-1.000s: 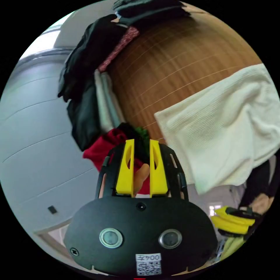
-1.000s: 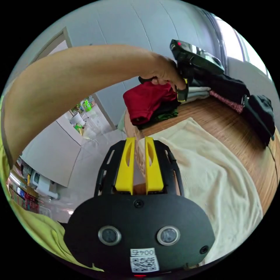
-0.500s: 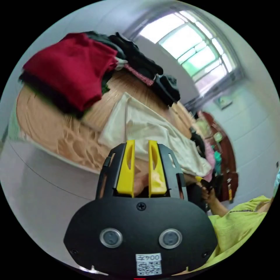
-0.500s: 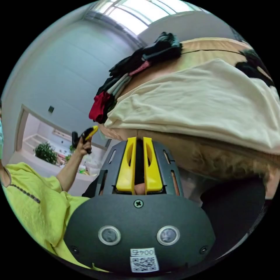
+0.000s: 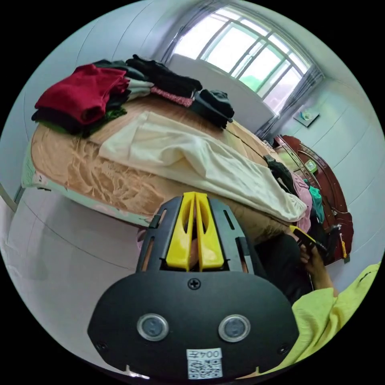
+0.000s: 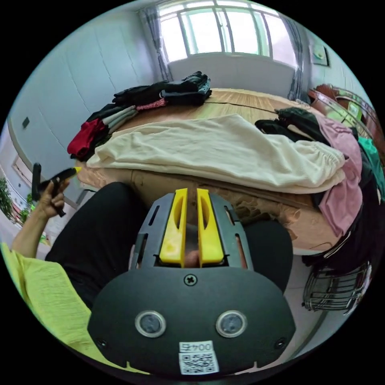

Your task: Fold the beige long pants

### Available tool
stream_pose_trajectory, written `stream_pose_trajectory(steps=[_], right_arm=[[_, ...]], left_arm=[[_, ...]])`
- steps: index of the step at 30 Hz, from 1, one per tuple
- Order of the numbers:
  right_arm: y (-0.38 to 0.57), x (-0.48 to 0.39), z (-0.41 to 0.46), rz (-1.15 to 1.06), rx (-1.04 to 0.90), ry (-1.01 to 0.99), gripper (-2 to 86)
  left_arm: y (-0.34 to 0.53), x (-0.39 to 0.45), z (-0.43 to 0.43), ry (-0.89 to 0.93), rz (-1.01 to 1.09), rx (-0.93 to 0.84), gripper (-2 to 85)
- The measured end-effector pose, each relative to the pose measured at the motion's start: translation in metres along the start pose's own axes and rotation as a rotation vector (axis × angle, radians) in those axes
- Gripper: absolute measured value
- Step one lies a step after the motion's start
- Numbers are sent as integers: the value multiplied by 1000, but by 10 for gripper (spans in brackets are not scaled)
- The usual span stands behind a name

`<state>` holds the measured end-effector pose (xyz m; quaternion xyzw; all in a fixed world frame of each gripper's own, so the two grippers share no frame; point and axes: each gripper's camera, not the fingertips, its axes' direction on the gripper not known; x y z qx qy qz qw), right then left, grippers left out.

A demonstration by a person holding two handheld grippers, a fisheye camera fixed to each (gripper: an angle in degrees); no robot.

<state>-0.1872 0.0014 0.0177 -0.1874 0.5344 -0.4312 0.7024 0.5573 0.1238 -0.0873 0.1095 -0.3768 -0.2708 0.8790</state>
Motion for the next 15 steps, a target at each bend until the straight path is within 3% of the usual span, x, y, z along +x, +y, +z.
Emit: stream_pose_trajectory(steps=[7,15], right_arm=[[-78,-5,11,-156,-37,147,13],[-259,40,102,-303,-366,87,-6]], left_arm=[[-24,78,16,-124,144,-48,7],[-111,88,63,-128,105,-77,3]])
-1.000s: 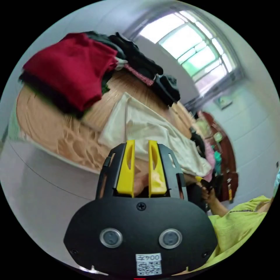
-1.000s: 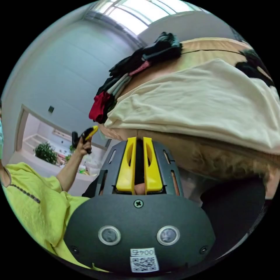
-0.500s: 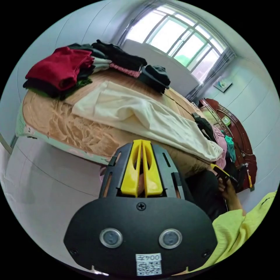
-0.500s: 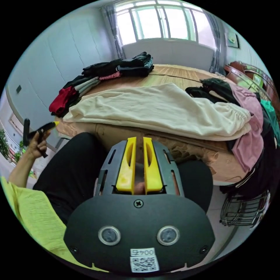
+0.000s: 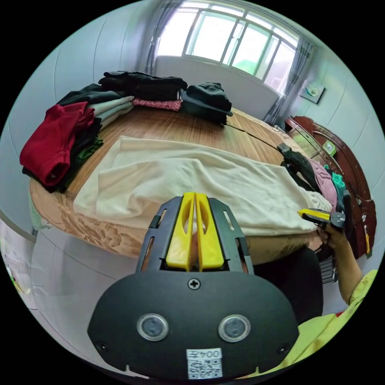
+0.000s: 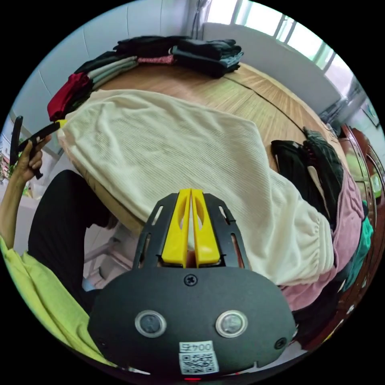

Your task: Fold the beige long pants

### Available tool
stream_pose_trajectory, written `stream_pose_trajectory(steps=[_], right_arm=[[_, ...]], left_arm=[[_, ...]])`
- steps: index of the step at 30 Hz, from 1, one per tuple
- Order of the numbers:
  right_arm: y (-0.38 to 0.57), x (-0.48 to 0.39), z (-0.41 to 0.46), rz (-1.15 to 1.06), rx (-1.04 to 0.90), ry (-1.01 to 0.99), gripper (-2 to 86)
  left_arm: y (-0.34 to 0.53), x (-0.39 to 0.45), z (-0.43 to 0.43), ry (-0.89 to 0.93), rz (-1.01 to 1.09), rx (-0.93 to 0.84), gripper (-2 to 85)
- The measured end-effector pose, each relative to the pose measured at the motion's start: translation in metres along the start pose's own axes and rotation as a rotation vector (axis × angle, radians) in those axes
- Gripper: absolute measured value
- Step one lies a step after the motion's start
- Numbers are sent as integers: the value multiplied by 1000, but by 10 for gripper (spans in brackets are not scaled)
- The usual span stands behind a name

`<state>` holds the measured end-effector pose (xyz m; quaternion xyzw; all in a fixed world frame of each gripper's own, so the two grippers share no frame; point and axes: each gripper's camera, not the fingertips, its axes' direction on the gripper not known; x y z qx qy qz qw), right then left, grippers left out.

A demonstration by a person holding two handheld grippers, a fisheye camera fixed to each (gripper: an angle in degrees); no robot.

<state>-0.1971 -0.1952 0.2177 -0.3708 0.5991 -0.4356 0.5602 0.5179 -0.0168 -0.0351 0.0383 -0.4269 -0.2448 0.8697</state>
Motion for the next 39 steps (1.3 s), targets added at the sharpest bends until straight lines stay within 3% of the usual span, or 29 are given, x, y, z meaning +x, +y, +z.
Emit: stream_pose_trajectory(steps=[2,8,13,17,19,23,27,39], right_arm=[[-38,19,24,-102,-183,-39,-6],[-75,27,21,-251,-233,-37,-6],[-94,39,8,-181,-238,-22,-6],[-127,56,-13,-96,-344,-45,-5],[-157,52,-44,-76,-302,-135,-2],[-248,8,-110,-85,-182,-233,38],[-329,-47,-133,-122,-182,-319,96],[-541,-203,-153,-582,-136,-259,109]], left_arm=[[-27,-9,5,32,-16,-39,2],[-79,-61,-26,23,-171,-62,4],[-64,-102,-47,23,-462,-174,12],[-66,-105,-65,-44,-470,-290,27],[-75,-114,-81,-39,-507,-323,45],[-89,-139,-99,-2,-553,-346,70],[-105,-174,-99,80,-548,-392,86],[-165,-220,-114,233,-558,-422,96]])
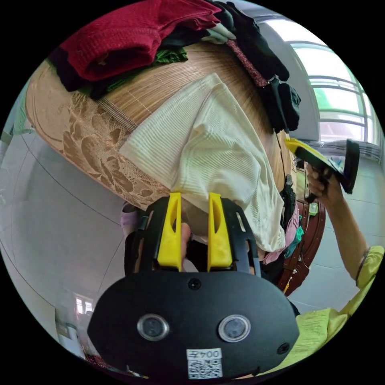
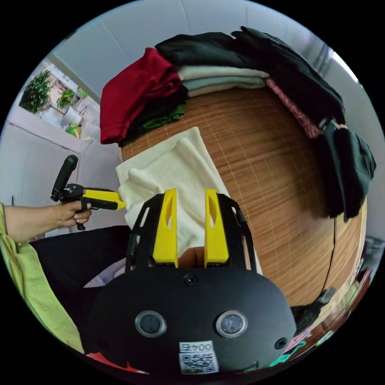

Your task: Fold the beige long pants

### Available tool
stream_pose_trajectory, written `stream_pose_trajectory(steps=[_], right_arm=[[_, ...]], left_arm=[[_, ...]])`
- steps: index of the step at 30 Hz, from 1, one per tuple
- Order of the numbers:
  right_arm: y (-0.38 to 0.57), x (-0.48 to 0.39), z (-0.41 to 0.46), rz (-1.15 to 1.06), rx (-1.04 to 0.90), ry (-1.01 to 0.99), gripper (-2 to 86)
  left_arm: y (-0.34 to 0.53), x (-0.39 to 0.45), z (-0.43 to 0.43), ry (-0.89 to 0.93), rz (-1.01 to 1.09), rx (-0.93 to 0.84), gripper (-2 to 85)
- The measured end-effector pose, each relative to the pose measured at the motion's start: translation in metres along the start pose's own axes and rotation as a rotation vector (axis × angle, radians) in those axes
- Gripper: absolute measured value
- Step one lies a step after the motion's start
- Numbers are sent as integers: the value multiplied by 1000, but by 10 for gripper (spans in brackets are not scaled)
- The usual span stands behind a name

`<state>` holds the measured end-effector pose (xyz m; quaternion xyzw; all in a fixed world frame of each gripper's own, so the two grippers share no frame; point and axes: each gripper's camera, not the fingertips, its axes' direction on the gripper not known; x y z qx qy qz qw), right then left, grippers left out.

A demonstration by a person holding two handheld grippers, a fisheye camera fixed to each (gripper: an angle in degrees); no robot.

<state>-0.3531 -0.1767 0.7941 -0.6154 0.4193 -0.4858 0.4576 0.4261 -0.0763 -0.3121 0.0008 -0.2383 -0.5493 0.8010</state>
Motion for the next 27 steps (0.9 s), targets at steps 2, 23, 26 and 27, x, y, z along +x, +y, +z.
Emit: stream_pose_trajectory(steps=[2,23,26,27], right_arm=[[-37,1,7,-108,-16,5,121],[-137,12,-12,-377,-162,-64,28],[-114,17,-66,-382,-92,-97,23],[-110,19,-75,-382,-79,-99,23]], left_arm=[[-2,-3,-5,10,-24,2,96],[0,40,-79,23,-111,79,33],[3,61,-98,23,-81,56,30],[4,68,-104,30,-68,52,30]])
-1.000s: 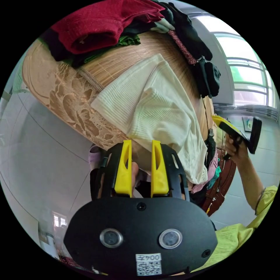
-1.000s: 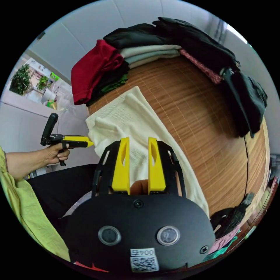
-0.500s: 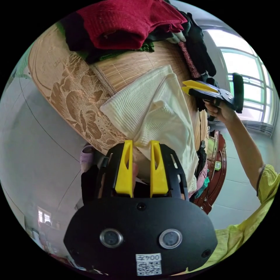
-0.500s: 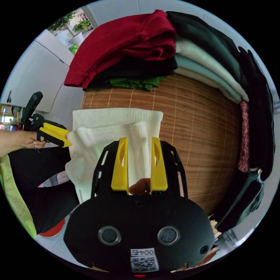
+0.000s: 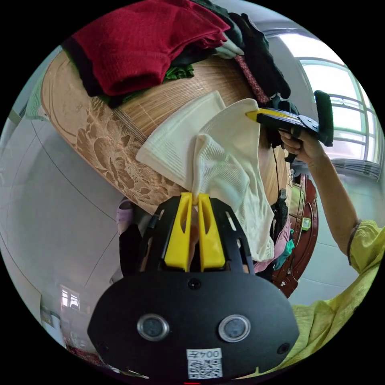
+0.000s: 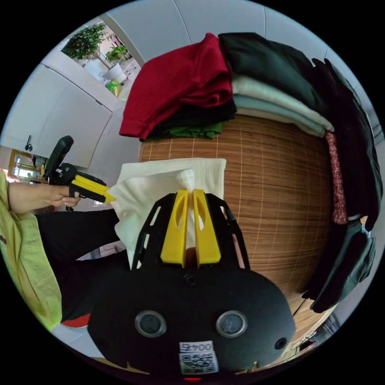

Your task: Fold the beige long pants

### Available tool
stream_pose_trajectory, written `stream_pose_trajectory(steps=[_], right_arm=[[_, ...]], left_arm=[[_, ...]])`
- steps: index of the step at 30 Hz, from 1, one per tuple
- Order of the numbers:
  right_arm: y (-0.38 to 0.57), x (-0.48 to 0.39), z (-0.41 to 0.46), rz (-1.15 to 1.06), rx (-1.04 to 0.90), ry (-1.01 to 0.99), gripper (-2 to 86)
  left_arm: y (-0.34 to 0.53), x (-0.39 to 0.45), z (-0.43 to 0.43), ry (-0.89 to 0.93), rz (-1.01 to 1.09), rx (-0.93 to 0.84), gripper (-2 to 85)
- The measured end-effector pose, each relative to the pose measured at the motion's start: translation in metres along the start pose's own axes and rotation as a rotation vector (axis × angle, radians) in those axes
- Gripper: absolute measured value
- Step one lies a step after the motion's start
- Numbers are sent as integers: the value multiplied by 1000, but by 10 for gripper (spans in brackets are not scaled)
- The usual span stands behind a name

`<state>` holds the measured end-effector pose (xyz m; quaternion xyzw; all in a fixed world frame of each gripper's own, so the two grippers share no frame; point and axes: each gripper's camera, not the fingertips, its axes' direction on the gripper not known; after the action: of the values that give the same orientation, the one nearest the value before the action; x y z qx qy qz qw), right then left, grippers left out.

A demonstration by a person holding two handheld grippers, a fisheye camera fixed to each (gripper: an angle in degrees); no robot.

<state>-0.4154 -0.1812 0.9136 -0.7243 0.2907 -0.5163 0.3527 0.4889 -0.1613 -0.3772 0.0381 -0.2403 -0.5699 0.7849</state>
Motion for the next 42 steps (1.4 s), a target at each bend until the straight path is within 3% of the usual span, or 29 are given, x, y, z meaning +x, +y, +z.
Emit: stream_pose_trajectory(steps=[9,21,24,31,36,42], right_arm=[[21,12,-24,85,66,-66,22],[20,-17,-66,8,85,35,24],[1,0,-36,63,57,-2,25],[-44,-23,73,105,-33,127,32],[-42,-26,108,289,-6,194,75],[14,-73,50,649,354,301,92]], left_arm=[[-1,0,17,-50,36,-77,28],[12,60,-26,-202,197,67,19],[1,49,-11,-225,184,57,18],[-32,11,55,-284,61,-4,25],[-34,-2,87,-354,-17,12,41],[-29,-38,87,-360,-144,21,77]])
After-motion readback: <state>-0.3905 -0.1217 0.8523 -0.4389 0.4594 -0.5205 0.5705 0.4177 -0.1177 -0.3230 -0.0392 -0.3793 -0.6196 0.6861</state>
